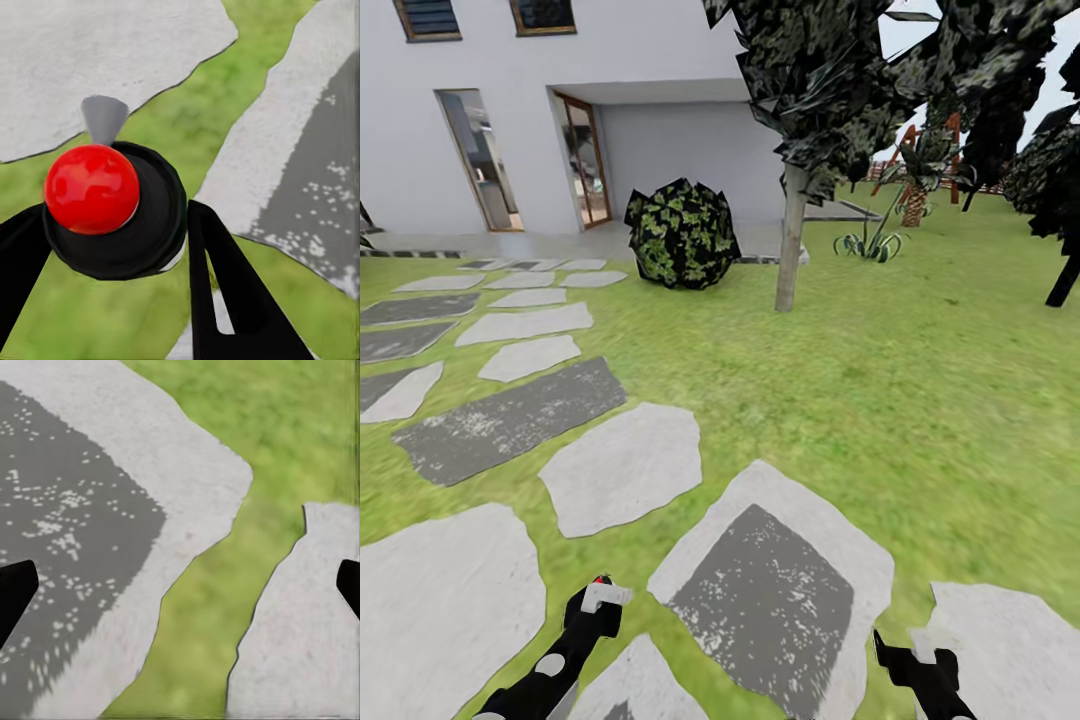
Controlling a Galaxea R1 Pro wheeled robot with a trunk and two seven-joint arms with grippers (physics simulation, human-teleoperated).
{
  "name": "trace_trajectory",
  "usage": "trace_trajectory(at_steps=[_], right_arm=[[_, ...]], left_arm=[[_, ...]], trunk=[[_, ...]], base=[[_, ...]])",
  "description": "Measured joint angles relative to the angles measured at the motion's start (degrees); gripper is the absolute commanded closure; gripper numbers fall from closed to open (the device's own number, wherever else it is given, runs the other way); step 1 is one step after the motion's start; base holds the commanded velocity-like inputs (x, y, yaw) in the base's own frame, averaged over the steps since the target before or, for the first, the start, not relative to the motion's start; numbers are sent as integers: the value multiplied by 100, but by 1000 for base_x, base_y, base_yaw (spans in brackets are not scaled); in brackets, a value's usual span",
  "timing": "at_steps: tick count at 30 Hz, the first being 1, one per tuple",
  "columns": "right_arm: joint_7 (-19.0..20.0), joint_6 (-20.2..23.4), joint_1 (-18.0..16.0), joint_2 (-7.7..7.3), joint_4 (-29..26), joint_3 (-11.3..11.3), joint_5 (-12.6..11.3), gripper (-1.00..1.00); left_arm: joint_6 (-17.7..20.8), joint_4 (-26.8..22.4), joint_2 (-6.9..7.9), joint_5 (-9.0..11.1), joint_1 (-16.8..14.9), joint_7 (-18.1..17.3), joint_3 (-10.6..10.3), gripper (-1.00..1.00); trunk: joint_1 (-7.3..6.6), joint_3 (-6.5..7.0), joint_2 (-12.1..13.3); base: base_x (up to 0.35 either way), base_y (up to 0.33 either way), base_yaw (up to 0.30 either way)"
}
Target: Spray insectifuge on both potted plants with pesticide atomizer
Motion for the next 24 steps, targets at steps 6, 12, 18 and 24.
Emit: trace_trajectory(at_steps=[6,12,18,24], right_arm=[[-3,-1,0,-13,-7,-7,0,-100],[-3,-5,0,-18,-18,-9,-2,-100],[0,-3,0,-31,-32,-9,-16,-100],[-3,-1,0,-19,-18,-11,-81,-100]], left_arm=[[-9,-1,1,-13,25,-21,-3,100],[-3,-14,0,-30,108,7,-12,100],[234,-54,2,-8,106,10,-5,100],[711,-101,-3,-9,106,-21,8,100]], trunk=[[0,25,0],[0,53,0],[0,81,0],[0,106,0]], base=[[0,0,-282],[0,0,-283],[0,0,-283],[0,0,-283]])
